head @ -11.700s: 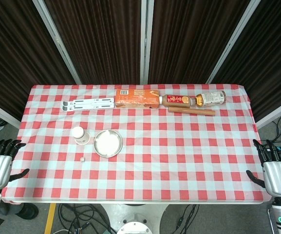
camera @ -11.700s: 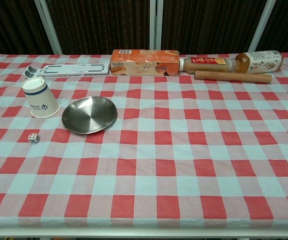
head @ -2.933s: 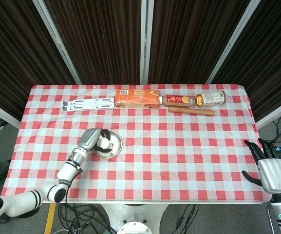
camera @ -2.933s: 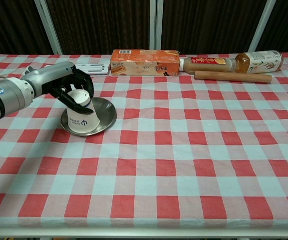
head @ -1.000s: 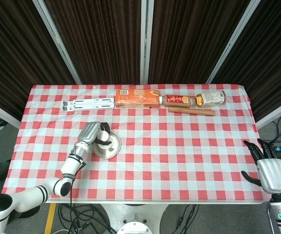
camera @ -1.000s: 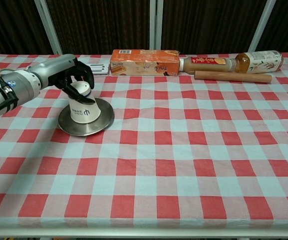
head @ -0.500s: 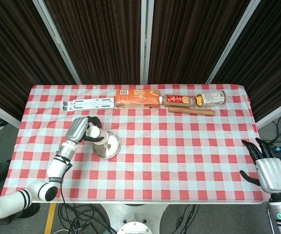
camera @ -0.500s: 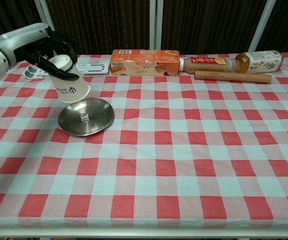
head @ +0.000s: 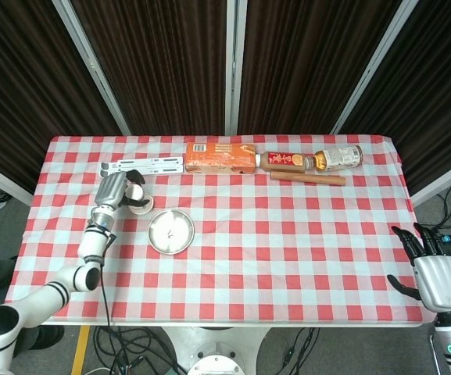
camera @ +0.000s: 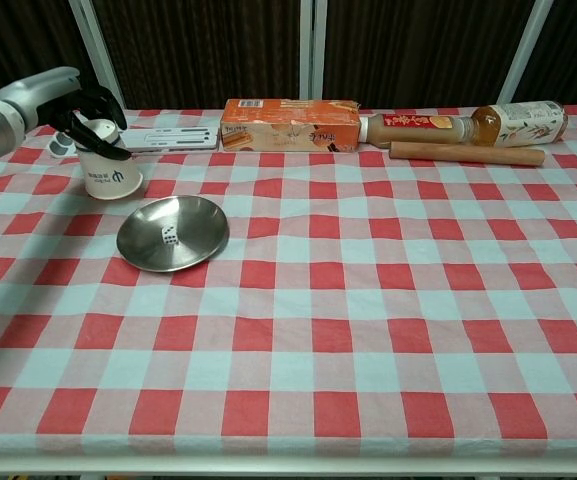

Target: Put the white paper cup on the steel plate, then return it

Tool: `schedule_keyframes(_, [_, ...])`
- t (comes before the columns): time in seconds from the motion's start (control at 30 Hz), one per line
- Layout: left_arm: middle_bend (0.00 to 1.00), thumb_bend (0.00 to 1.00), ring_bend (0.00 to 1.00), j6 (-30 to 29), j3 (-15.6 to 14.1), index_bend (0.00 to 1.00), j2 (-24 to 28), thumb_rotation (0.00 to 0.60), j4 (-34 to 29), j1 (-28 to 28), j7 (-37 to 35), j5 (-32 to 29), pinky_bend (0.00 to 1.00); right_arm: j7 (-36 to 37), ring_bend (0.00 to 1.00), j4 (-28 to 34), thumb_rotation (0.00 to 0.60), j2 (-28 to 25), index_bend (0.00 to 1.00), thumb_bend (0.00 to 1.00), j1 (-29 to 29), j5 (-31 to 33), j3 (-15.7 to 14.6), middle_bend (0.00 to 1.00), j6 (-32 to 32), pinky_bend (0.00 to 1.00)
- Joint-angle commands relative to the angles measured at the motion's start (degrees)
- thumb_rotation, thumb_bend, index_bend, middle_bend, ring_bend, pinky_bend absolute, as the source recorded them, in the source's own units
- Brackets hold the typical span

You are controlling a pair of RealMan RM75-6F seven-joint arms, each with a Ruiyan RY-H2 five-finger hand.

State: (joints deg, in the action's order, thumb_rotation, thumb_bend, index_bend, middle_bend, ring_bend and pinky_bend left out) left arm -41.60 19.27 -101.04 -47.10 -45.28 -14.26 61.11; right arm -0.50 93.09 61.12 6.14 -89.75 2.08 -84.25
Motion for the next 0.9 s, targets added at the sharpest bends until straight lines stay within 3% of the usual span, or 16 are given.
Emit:
schedule_keyframes(0.03, [0.24, 0.13, 0.15, -2.55, -0.31, 0.25, 0.09, 0.6, -1.79, 0.34, -0.82, 1.21, 0.28, 0.06, 0.0, -0.06, 0.6, 0.07, 0.11, 0.08, 0.04, 0.08, 0.02, 0.18, 0.14, 0.09])
schedule_keyframes(0.13, [0.17, 0.13, 0.1, -7.2, -0.45, 0.18, 1.94, 0.6, -5.19, 2.66, -1.65, 2.71, 0.23, 0.18, 0.0, -0.16, 0.6, 0.06, 0.11, 0.08, 0.14, -0.09, 0.03, 0.18, 0.21, 0.09])
schedule_keyframes(0.3, [0.16, 0.13, 0.09, -17.62, -2.22, 0.16, 9.24, 0.6, -14.93, 9.88, -2.4, 6.37, 0.22, 0.83, 0.0, -0.42, 0.6, -0.23, 0.11, 0.08, 0.05, 0.1, 0.21, 0.18, -0.02, 0.09])
schedule_keyframes(0.5, [0.18, 0.13, 0.09, -25.89, -8.02, 0.18, 19.22, 0.6, -21.59, 19.87, 6.4, 7.23, 0.21, 2.2, 0.0, -1.52, 0.6, -0.43, 0.11, 0.08, 0.02, 0.57, 0.2, 0.18, 0.4, 0.09])
schedule_keyframes(0.67, [0.19, 0.13, 0.09, -35.4, -12.4, 0.19, 22.28, 0.6, -23.01, 27.93, 12.92, 8.66, 0.17, 4.28, 0.0, -3.43, 0.6, 0.87, 0.11, 0.08, 0.22, 0.67, 0.16, 0.18, 0.85, 0.09])
schedule_keyframes(0.9, [0.19, 0.13, 0.09, -42.84, -16.99, 0.19, 26.93, 0.6, -31.04, 36.03, 16.04, 11.08, 0.16, 6.35, 0.0, -5.11, 0.6, 2.21, 0.11, 0.08, -0.11, -1.11, -0.3, 0.18, -0.69, 0.09])
